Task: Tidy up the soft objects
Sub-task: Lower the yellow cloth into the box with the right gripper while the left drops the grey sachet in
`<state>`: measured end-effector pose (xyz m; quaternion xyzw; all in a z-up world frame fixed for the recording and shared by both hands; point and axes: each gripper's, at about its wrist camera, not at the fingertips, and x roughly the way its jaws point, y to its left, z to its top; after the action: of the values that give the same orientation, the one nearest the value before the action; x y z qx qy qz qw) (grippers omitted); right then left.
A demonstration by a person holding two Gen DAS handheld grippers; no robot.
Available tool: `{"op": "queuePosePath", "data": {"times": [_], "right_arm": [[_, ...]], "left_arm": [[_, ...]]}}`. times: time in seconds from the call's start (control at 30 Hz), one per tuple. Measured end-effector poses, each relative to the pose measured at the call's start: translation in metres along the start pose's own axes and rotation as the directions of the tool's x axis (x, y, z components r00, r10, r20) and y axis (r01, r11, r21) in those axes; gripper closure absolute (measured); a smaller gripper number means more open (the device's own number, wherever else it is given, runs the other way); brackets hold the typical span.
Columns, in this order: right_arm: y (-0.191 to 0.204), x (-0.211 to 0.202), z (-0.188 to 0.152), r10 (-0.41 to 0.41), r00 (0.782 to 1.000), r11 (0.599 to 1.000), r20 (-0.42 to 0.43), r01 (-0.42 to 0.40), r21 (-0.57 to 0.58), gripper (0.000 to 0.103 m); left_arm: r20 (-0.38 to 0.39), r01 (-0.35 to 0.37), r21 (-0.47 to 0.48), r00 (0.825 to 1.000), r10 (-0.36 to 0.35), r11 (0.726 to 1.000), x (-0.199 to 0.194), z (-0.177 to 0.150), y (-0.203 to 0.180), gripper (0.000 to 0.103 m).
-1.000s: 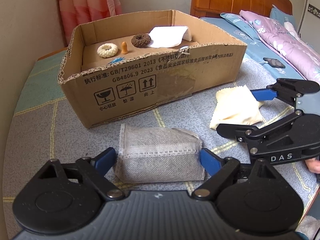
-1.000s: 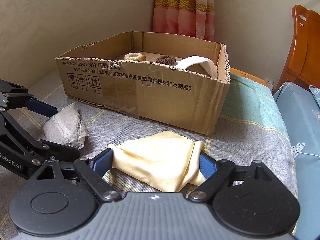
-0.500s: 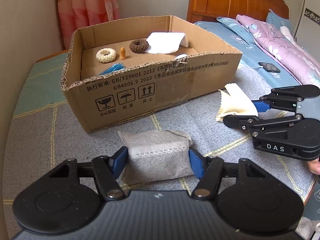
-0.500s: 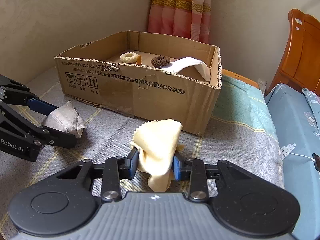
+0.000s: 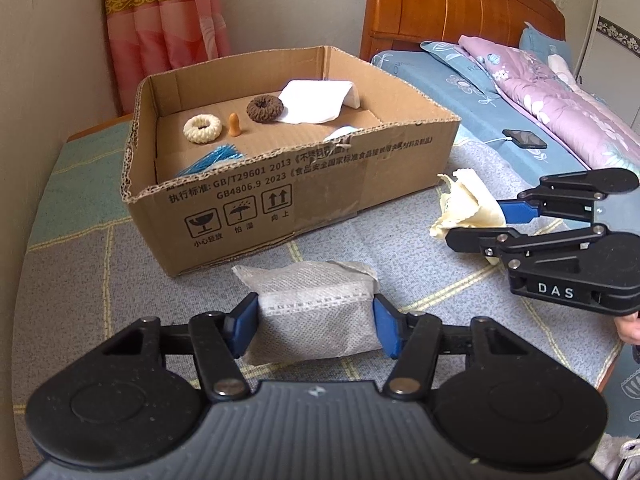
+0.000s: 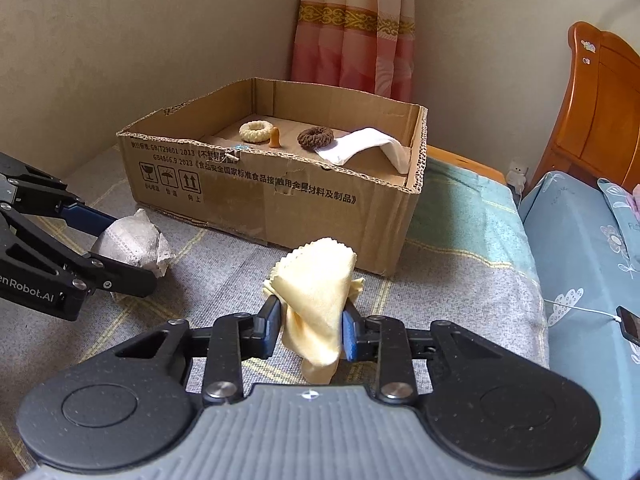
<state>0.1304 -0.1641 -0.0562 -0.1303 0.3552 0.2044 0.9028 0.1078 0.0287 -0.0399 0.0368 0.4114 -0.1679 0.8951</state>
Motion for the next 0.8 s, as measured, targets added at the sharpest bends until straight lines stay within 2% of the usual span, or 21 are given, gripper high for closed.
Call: {"op": "queuePosePath", "data": {"times": [0.33,0.53,0.8], "right_arm": [[-0.002,-0.022,0.005,0.016,1.0,0.999,0.021,-0.015,-0.028,0.069],[-0.002,-0.042,0.012,0.031,0.999,0.996,0.042,-0.027,-0.088,0.069],[-0.005,-0.061,0.051,0.068,0.991,0.991,0.111,-0.054,-0.124,0.069]], "left_arm": [[0.03,0.007,0.03,1.0,-0.008,1.0,-0.028,0.009,-0.007,0.044],[0.068,0.003,0.05,0.998,-0.007,0.999,-0.044,0.015,-0.012,0.044],[0.131,-0.02,0.056,0.991,0.012,0.998,-0.069,0.021,-0.003,0.044]]}}
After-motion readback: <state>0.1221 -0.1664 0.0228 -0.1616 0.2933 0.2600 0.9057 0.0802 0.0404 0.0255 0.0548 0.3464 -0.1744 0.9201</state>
